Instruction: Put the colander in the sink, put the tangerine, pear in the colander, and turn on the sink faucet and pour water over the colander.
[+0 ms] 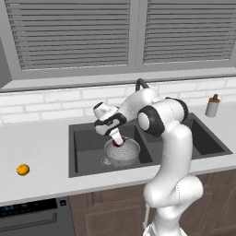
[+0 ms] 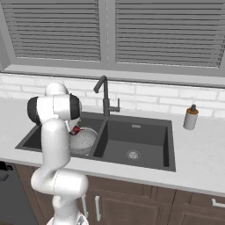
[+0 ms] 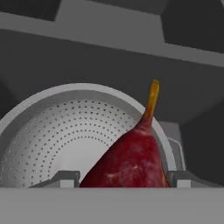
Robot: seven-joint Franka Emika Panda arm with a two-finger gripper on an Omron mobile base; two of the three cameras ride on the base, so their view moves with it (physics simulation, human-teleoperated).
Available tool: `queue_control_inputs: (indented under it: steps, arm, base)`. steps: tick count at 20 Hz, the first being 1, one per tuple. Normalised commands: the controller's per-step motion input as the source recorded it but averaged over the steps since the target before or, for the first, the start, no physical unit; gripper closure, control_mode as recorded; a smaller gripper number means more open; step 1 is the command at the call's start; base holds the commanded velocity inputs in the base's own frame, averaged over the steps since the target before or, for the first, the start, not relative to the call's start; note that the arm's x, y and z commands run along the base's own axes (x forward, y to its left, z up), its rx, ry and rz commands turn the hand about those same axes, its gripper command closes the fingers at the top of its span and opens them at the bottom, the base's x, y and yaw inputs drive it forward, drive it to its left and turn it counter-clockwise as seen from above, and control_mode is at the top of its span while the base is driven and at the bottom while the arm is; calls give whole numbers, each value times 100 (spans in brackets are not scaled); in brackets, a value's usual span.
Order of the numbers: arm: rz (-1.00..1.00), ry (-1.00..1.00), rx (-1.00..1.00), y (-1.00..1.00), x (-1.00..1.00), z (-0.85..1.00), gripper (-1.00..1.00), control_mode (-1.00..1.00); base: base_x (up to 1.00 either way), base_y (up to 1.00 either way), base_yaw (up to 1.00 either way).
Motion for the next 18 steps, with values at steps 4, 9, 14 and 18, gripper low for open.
queue_control_inputs:
  steps: [4, 9, 14, 18]
  arm:
    - [0, 0, -8, 2, 1, -76, 100, -100]
    - [0, -1, -7, 12, 14, -57, 100, -100]
    - [0, -3, -6, 17, 17, -55, 100, -100]
    - [0, 0, -8, 15, 28, -71, 100, -100]
  base:
    - [0, 0, 0]
    - [0, 0, 0]
    - [0, 0, 0]
    - [0, 0, 0]
